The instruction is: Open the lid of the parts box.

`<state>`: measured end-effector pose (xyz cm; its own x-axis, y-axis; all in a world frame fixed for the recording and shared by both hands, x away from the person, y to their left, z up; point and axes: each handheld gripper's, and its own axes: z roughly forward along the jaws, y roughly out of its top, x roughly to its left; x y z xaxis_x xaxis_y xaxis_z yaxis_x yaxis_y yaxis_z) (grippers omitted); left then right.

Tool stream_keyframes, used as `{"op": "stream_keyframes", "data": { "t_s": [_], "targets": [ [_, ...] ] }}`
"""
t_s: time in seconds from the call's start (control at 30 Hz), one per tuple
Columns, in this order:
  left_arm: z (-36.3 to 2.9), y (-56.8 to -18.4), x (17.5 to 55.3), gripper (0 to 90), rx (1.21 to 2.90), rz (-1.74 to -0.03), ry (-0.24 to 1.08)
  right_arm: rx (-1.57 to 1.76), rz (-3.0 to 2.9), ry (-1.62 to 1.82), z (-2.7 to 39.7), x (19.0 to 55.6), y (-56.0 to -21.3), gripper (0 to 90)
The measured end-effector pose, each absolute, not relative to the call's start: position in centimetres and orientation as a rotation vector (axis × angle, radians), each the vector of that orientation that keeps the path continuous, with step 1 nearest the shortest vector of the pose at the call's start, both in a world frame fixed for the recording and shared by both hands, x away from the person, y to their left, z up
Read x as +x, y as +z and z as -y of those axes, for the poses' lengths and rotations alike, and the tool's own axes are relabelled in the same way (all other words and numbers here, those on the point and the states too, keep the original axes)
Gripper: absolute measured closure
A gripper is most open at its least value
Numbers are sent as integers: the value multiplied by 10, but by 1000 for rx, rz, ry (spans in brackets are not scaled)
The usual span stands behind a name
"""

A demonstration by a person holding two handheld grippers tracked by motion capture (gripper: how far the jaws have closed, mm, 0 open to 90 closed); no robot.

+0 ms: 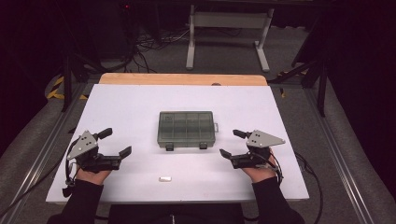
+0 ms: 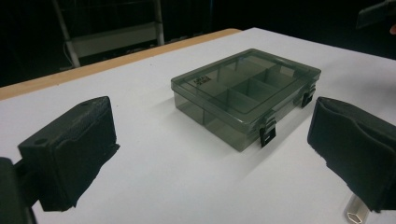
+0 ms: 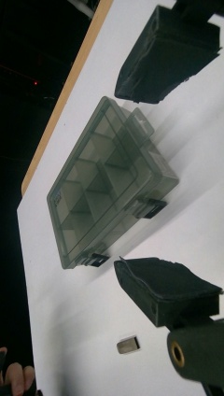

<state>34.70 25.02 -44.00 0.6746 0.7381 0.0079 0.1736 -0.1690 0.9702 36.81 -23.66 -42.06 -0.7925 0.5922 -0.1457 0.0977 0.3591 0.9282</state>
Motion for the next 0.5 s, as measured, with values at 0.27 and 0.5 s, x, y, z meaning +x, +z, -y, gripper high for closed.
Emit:
{"op": "stream_keyframes", "data": {
  "t_s": [0.27,0.5],
  "targets": [
    [-237,-431,360,26,1739,-701,576,592,-2205,1426,225,379,-410,188],
    [-220,-425,374,40,1780,-673,567,585,-2237,1398,214,390,-406,192]
  ]
}}
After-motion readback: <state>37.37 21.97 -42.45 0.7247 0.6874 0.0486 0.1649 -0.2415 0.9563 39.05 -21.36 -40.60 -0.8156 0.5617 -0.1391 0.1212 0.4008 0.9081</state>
